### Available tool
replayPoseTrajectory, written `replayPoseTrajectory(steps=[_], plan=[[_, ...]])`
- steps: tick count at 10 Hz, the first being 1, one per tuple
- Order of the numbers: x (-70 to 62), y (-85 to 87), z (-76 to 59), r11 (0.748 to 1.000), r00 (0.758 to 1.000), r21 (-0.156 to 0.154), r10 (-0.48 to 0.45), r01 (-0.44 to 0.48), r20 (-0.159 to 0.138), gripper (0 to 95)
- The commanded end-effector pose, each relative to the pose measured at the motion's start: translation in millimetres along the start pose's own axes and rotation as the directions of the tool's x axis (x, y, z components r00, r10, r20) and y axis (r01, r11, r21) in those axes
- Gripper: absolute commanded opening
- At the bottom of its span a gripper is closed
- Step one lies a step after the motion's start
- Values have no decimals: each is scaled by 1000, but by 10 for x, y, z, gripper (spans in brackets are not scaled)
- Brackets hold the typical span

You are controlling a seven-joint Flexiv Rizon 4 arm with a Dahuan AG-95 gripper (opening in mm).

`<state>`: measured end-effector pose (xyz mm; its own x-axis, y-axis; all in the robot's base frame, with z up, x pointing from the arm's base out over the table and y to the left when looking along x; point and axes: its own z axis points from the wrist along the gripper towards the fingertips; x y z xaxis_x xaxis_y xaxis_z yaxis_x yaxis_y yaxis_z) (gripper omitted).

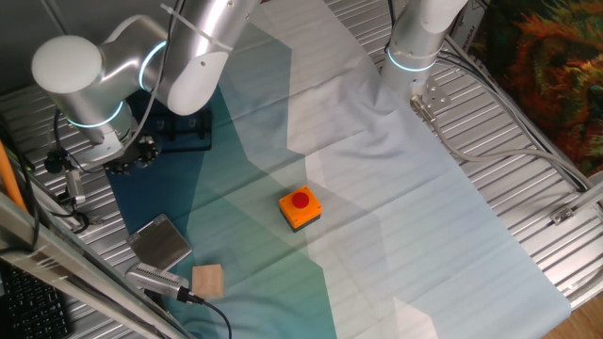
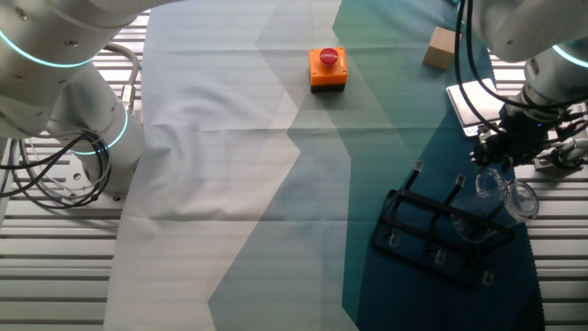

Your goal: Take the cup off the cup rack

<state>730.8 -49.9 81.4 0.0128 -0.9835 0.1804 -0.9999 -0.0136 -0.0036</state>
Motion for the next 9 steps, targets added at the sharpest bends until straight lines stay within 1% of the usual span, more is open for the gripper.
replayPoseTrajectory(steps=[1,2,5,8,9], plan=[[14,9,6,1000,1000,-1,10,-10,-13,380],[14,10,6,1000,1000,-1,9,-9,-18,380],[23,32,18,1000,999,-1,10,-11,-50,380],[38,65,46,1000,998,1,15,-15,-68,380],[39,69,49,1000,998,2,17,-17,-68,190]])
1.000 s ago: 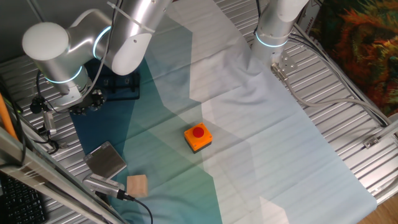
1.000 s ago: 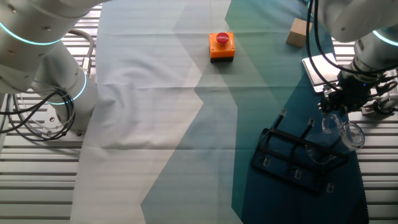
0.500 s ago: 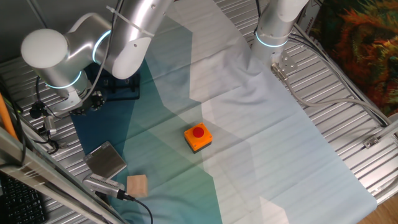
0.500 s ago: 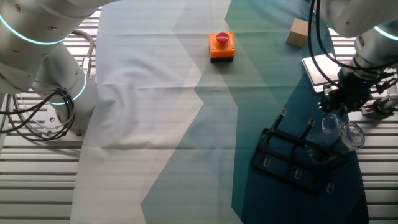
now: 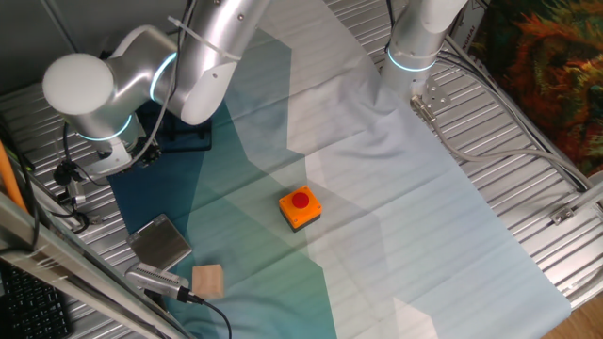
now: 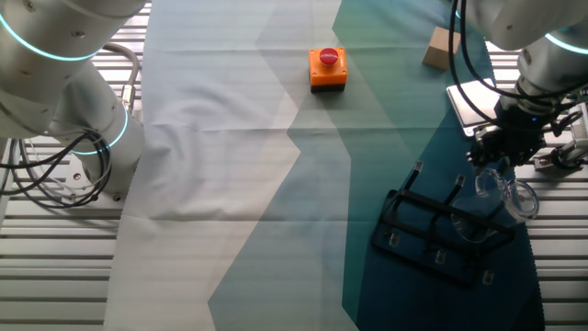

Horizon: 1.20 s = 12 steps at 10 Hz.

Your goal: Take the cup off the cup rack

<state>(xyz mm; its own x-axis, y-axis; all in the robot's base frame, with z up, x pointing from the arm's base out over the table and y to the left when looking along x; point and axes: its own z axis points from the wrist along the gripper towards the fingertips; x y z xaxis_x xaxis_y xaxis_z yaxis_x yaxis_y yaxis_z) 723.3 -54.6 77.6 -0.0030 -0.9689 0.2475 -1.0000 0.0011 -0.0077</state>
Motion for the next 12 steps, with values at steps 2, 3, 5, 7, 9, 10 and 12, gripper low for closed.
replayPoseTrajectory(steps=[2,3,5,7,9,10,12], plan=[[1,-5,4,1000,1000,1,13,-13,3,0],[2,-3,6,1000,1000,1,20,-20,3,0],[2,-3,5,1000,1000,16,6,-6,-8,0],[2,-2,6,1000,1000,8,19,-19,-5,0],[0,-10,1,1000,1000,8,17,-17,-5,0],[-3,-16,-5,1000,1000,4,17,-17,-4,0],[-11,-23,-42,1000,1000,-3,23,-23,-10,0]])
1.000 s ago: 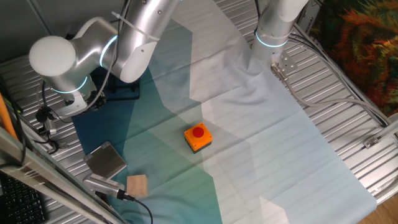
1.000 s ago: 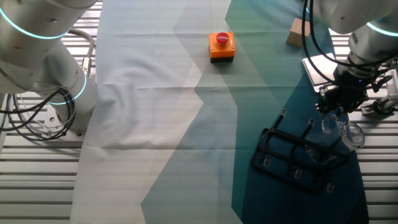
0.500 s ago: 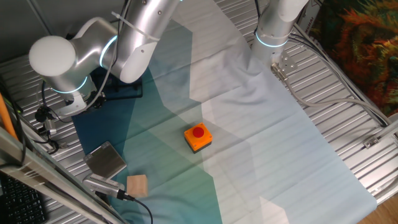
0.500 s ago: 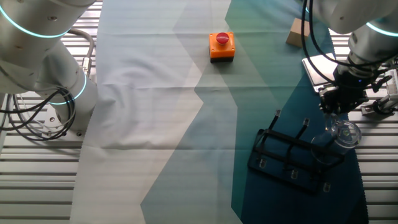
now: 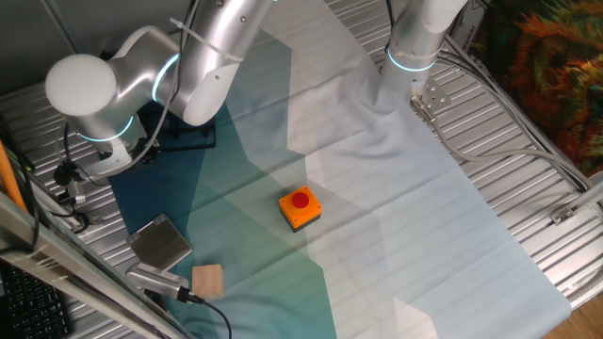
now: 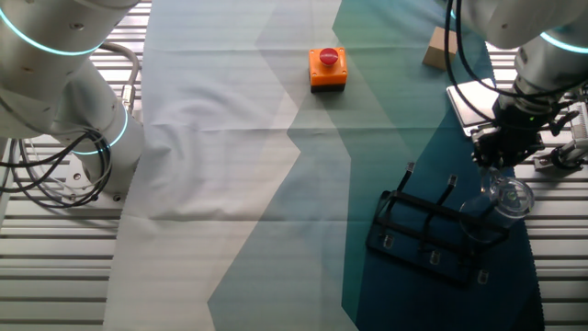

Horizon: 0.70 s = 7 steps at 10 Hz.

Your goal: Take the cup off the cup rack

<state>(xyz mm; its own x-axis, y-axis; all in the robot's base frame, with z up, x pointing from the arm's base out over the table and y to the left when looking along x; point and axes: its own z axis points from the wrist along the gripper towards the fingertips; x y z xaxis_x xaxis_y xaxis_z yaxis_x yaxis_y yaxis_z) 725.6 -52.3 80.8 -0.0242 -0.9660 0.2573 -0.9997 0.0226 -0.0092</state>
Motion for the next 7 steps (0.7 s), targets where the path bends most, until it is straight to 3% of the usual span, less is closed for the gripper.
replayPoseTrajectory(steps=[1,7], plan=[[3,4,-17,1000,1000,-2,5,-5,0,0],[-22,72,-224,999,999,-7,42,-42,-13,0]])
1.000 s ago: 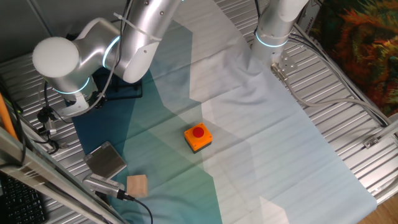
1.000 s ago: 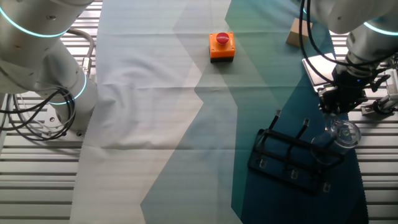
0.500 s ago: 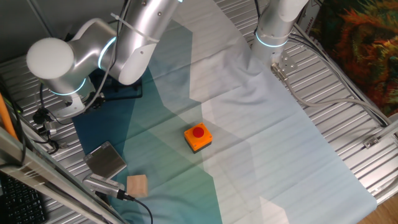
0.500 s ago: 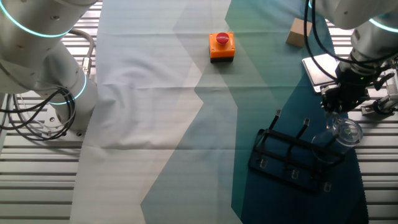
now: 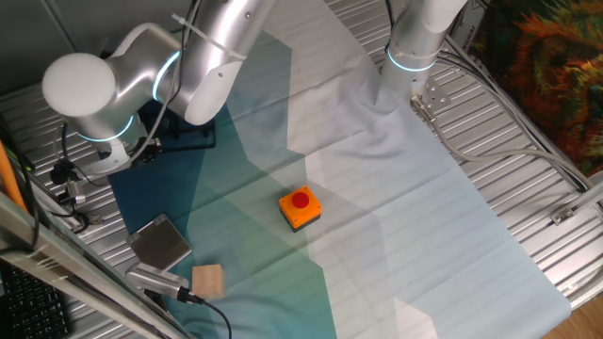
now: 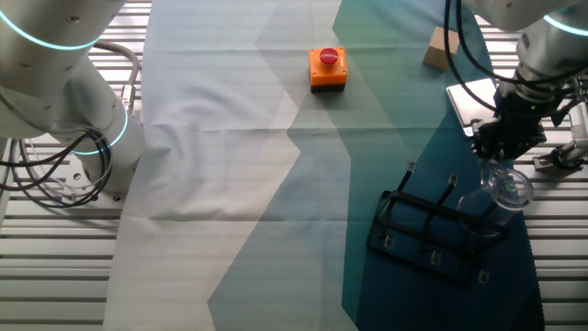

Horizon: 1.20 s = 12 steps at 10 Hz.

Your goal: Take the cup off the cup rack

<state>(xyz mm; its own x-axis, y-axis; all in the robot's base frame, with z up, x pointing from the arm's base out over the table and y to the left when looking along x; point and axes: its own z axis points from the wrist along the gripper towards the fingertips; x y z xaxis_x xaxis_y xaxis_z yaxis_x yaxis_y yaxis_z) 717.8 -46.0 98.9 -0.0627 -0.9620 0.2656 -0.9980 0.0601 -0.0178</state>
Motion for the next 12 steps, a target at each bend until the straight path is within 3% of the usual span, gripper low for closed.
replayPoseTrajectory(steps=[1,8,12], plan=[[-26,-6,-98,1000,1000,-8,8,-8,-8,0],[-111,38,-389,999,998,-26,28,-29,-49,0],[-125,75,-446,999,996,-28,34,-36,-78,0]])
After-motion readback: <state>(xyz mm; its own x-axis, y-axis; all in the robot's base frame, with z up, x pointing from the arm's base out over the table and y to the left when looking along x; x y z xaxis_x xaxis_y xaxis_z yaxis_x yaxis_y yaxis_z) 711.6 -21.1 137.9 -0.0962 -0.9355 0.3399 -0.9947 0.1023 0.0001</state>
